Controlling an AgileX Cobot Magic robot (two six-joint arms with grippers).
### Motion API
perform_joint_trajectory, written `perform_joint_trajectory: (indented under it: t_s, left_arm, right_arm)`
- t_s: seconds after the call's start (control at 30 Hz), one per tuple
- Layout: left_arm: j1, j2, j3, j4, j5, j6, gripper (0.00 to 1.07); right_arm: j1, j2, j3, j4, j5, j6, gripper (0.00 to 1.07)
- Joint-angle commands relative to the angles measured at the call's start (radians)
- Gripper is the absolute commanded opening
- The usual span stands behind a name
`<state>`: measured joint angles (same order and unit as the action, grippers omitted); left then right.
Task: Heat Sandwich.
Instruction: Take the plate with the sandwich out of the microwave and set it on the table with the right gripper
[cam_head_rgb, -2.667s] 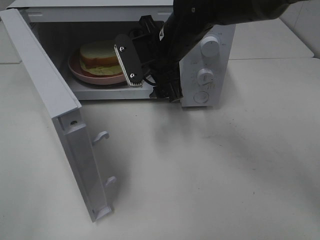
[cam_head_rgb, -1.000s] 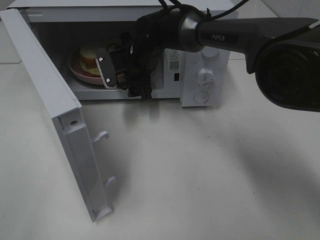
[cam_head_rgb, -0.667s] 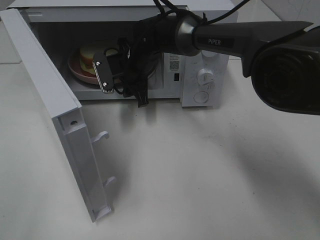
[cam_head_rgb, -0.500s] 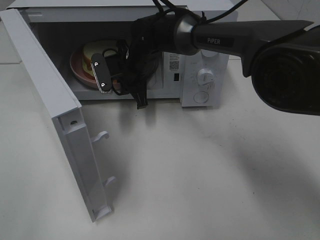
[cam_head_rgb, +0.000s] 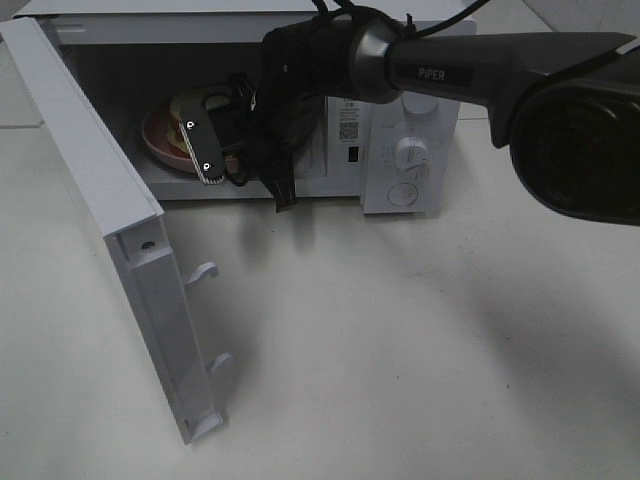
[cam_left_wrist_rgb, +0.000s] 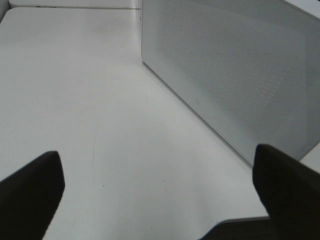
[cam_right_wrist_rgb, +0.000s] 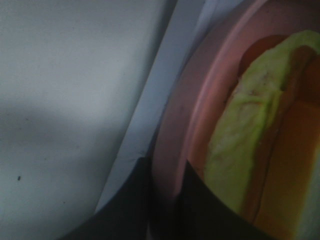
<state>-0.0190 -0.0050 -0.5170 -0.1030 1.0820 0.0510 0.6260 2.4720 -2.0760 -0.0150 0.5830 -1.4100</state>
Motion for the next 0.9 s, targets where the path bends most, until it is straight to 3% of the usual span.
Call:
perform_joint_trajectory:
  t_s: [0.03,0.4,0.63,0.9]
  left_arm:
    - [0.002,-0.005,0.003,-0.008,-0.013,-0.004,0.97]
    - [0.002,-0.005,0.003,-0.008,-0.013,-0.004,0.97]
    - [0.002,-0.005,0.003,-0.008,-0.013,-0.004,0.97]
    - [0.002,-0.005,0.003,-0.008,-0.013,-0.004,0.97]
  right_arm:
    - [-0.006,-0.031,0.047,0.004,0.017,-0.045,0.00]
    - [-0.009,-0.187,0.298,0.005,-0.117,-0.225,0.00]
    - [-0.021,-0.264,0.390,0.015,-0.153,-0.282,0.00]
    - [-0.033,-0.363,0.502,0.130,-0.169,-0.407,0.00]
